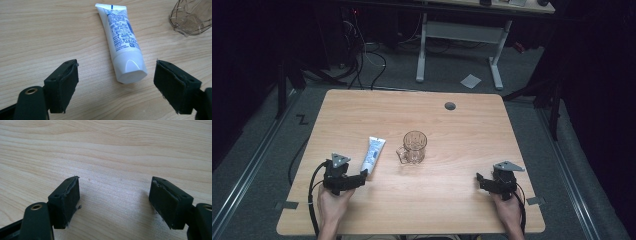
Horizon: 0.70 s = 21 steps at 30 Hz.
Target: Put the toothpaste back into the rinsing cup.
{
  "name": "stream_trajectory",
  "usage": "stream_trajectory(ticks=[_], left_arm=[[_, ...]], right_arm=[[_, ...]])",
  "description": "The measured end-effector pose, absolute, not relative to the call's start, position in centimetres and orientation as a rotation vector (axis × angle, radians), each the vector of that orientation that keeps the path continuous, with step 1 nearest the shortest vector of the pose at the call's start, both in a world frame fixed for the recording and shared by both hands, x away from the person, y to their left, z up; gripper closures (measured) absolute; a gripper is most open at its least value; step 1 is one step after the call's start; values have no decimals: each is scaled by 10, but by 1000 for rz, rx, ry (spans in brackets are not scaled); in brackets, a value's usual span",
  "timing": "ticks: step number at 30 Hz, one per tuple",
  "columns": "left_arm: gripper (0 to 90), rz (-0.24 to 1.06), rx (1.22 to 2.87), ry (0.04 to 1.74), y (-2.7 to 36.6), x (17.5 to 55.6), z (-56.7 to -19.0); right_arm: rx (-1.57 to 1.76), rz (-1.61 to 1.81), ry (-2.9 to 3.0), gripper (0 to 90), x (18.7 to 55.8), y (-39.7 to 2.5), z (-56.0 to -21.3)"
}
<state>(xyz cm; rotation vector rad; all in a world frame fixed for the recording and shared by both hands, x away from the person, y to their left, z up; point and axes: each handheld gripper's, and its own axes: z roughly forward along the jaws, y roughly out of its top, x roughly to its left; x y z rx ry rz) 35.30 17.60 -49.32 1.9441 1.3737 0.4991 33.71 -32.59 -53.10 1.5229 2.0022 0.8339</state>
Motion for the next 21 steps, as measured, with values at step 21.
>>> stream_trajectory(ticks=[21], left_arm=[[214, 485, 2038, 1350, 148, 371, -487]], right_arm=[[1525, 834, 2000, 246, 337, -326, -531]])
